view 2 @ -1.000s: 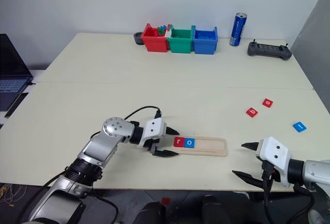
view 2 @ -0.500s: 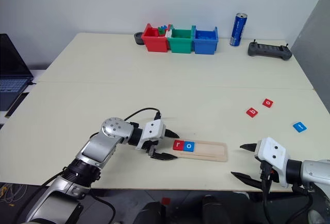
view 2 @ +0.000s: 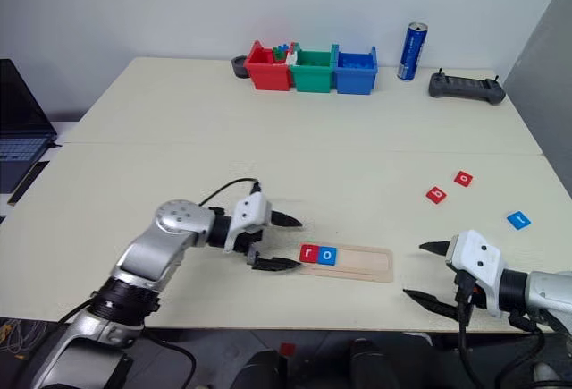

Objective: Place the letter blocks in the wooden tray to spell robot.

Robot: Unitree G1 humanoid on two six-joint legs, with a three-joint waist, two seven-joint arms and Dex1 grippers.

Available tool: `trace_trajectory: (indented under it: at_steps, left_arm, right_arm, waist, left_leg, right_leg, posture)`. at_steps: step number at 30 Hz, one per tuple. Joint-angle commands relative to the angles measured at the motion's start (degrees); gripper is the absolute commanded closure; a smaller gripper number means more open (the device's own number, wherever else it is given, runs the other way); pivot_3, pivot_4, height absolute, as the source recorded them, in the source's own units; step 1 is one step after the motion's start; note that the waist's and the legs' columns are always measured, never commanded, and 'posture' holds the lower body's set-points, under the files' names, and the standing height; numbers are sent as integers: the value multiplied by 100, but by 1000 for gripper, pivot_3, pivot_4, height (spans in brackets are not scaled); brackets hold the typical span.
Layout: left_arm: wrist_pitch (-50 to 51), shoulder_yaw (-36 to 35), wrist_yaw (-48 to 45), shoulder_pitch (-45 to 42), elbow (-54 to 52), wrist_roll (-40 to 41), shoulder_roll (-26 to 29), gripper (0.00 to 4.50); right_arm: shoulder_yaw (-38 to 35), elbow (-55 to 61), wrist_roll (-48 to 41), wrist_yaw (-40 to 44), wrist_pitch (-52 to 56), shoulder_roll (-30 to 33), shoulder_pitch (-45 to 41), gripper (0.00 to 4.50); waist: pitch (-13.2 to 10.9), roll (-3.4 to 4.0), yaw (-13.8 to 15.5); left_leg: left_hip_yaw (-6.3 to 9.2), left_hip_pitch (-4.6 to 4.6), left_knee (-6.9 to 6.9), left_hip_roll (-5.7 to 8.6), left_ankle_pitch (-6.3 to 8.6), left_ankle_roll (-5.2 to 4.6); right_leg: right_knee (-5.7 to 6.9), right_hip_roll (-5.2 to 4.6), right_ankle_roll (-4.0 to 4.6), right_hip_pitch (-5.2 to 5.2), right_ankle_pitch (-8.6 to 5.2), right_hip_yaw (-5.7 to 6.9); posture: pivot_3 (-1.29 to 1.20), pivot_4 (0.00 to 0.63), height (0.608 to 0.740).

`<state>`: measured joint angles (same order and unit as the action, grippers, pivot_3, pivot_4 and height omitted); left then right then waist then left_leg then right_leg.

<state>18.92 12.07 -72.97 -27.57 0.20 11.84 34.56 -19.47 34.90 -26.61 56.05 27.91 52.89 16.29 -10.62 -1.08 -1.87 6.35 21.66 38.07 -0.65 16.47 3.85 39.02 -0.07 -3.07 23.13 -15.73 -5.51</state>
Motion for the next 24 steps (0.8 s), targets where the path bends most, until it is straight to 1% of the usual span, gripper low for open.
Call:
trace_trajectory:
  at_steps: [1, 4, 5, 8, 10, 12, 18, 24]
  left_arm:
    - [133, -464, 28, 106, -461, 443, 193, 24]
    - [101, -641, 60, 220, -564, 597, 292, 24]
    - [68, -728, 115, 266, -590, 660, 281, 24]
    - [-87, -965, 344, 571, -795, 767, 242, 24]
    - [7, -1056, 405, 755, -984, 926, 250, 24]
    - [48, -1154, 431, 923, -1130, 1084, 267, 24]
    - [7, -1379, 262, 1184, -1202, 1390, 487, 24]
    - [-9, -1439, 333, 1299, -1317, 1459, 644, 24]
  right_arm:
    - [-232, -58, -277, -342, 111, -292, -289, 0]
    - [-307, -187, -484, -690, 349, -570, -584, 0]
    - [-273, -282, -412, -881, 367, -670, -723, 0]
    - [182, -847, 185, -1979, 647, -1094, -1506, 0]
    - [465, -1297, 549, -2339, 555, -1305, -1906, 0]
    - [682, -1867, 756, -2501, 368, -1511, -2330, 0]
    - [1085, -3655, 1112, -2393, -177, -1815, -3443, 0]
    - [1164, -4944, 1327, -2124, -804, -1739, -3968, 0]
  waist:
    - [0, 0, 1]
    - [0, 1, -1]
    - [1, 1, 0]
    - [1, 0, -36]
    - [1, 0, -40]
    - [1, 0, -37]
    - [-1, 3, -65]
    - [0, 3, -69]
  left_leg:
    - [0, 0, 0, 1, 0, 0]
    - [-2, 0, 0, 0, 0, 0]
    - [-2, -1, 0, 0, 0, 0]
    - [-4, -2, 1, -3, 0, 1]
    - [-9, -3, 1, -1, -1, 2]
    - [-6, -3, -1, -3, -1, 2]
    - [-10, -3, -4, -1, -1, 1]
    - [-9, -1, -6, 1, 0, 0]
  right_leg:
    - [0, 0, 0, 0, 0, -1]
    - [0, -1, 0, 0, 0, -2]
    - [0, -1, 0, 0, 0, -2]
    - [0, 0, 1, 0, 1, -3]
    - [0, -2, 1, 1, 1, -7]
    - [1, -1, 2, 2, 1, -5]
    - [1, -2, 2, 5, 1, -6]
    - [-1, -6, 3, 5, 2, -3]
  posture:
    - [0, 150, 740]
    - [0, 150, 740]
    - [0, 150, 740]
    - [0, 150, 740]
    - [0, 150, 740]
    - [0, 150, 740]
    - [0, 150, 740]
    - [0, 150, 740]
